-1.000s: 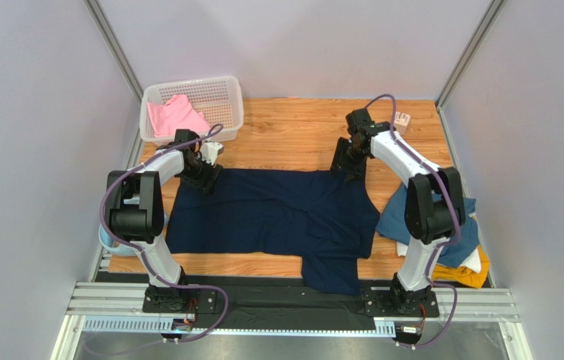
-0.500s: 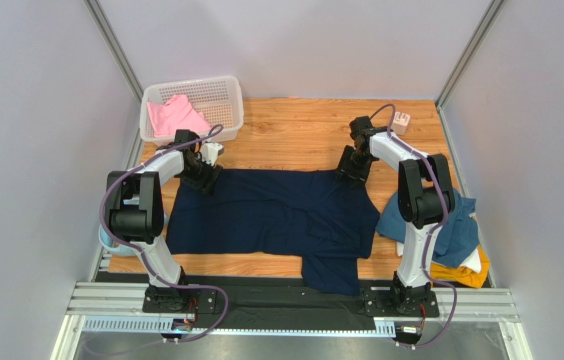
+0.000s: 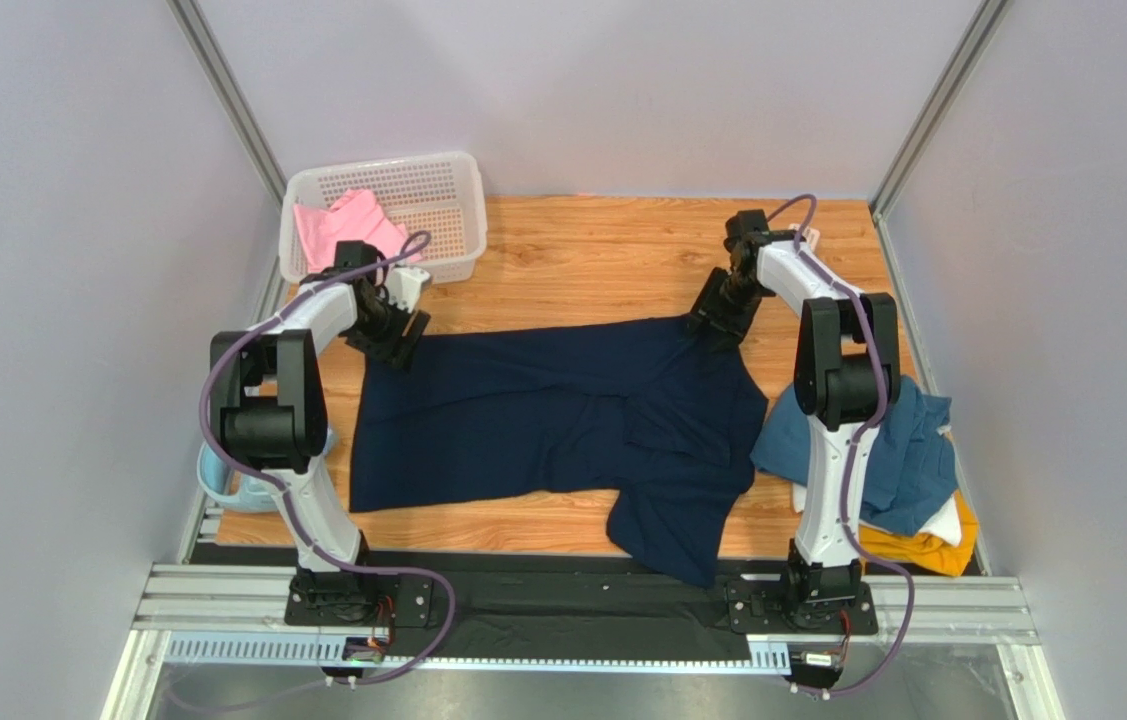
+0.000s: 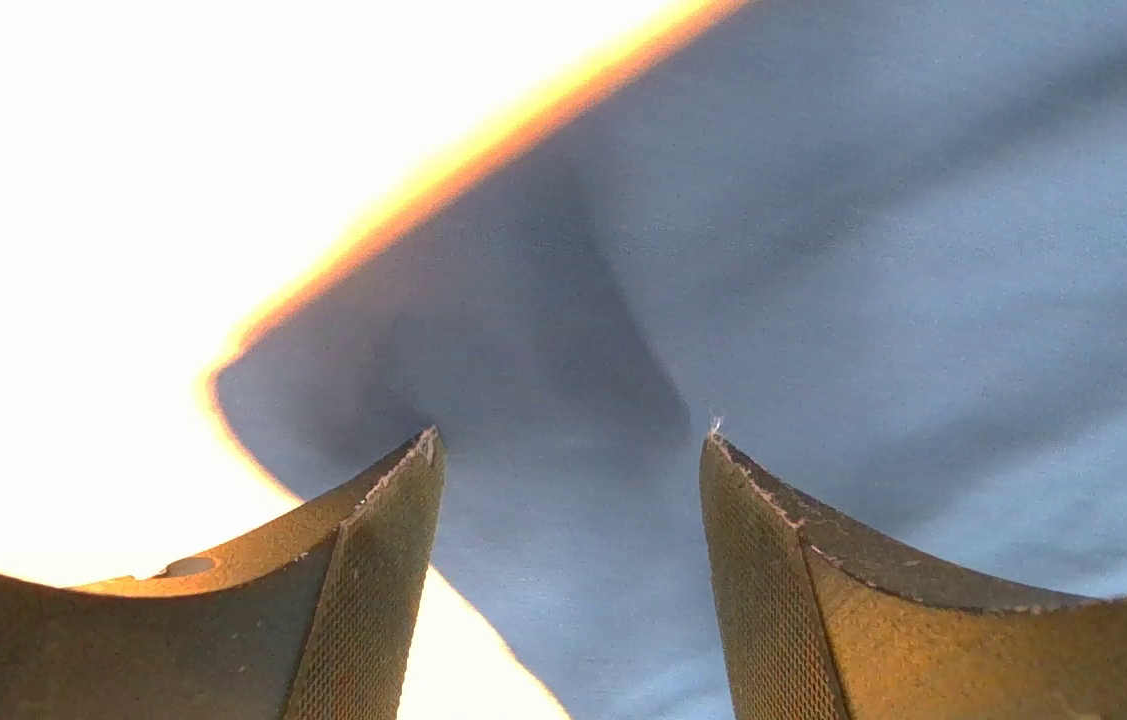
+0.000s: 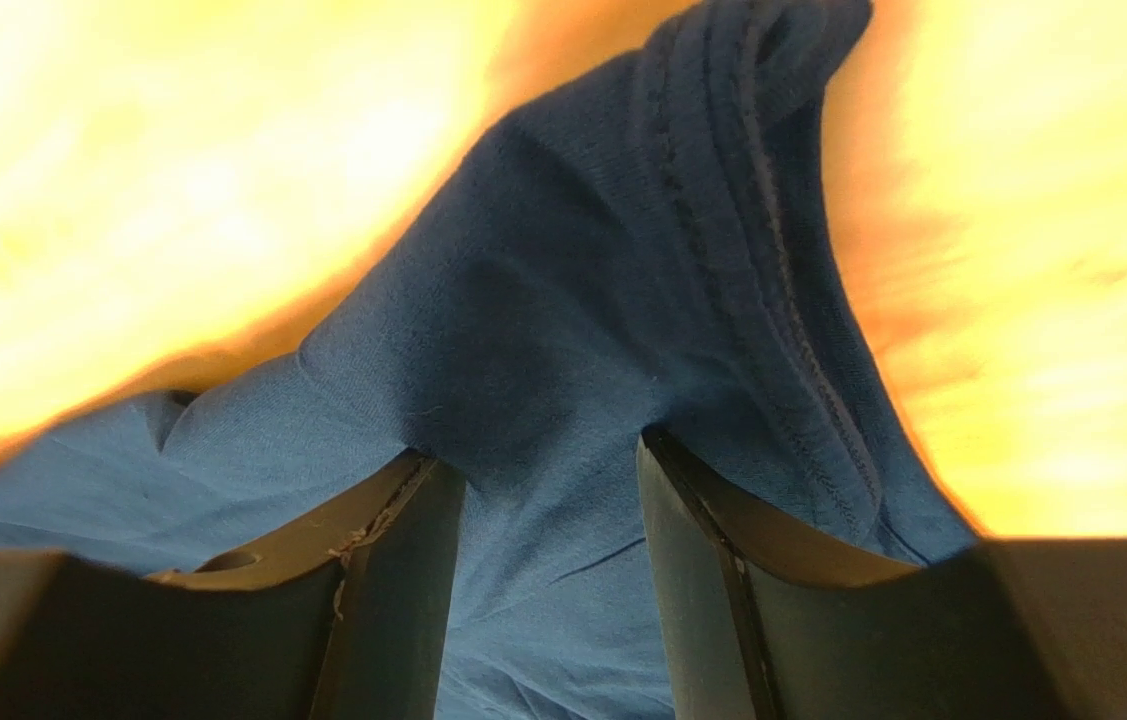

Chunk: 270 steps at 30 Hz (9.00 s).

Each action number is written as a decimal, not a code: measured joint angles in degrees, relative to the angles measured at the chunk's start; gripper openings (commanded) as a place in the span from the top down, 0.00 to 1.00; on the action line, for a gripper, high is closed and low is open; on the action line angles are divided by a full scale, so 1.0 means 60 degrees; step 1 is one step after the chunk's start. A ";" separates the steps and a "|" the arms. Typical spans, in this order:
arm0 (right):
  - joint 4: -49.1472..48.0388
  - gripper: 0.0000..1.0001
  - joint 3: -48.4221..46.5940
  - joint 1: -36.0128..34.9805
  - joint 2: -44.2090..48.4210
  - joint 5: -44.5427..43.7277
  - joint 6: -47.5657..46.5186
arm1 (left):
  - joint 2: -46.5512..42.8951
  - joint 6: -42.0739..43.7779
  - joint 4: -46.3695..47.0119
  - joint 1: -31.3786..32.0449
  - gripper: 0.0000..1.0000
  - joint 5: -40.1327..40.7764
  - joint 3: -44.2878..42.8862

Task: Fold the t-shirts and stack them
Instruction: Fold the flattened tshirt in 1/3 of the way, then grap the side of the flattened tshirt closest away from the robot with both arms, then fold the other side of the tshirt into a rectangle

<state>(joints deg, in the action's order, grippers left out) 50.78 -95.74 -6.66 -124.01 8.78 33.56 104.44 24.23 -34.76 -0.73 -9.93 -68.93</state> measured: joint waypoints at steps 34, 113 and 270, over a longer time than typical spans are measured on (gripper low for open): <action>0.0120 0.46 -0.1712 0.0353 -0.1016 0.0295 -0.0106 | -0.0940 -0.0805 -0.1508 0.1151 0.31 -0.1147 0.0168; -0.0295 0.41 1.0127 -0.5574 0.8943 -0.0306 0.2197 | -0.2911 -0.0324 0.0535 0.0707 0.19 0.1257 0.3621; -0.1064 0.49 0.3676 -0.3570 0.2718 -0.0754 -0.0361 | 0.0834 0.1246 -0.0707 0.4750 0.00 0.1912 -0.2095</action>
<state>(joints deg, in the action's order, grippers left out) 44.40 -73.69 -28.08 -107.70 4.25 31.40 109.45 31.70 -39.00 27.77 1.54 -81.49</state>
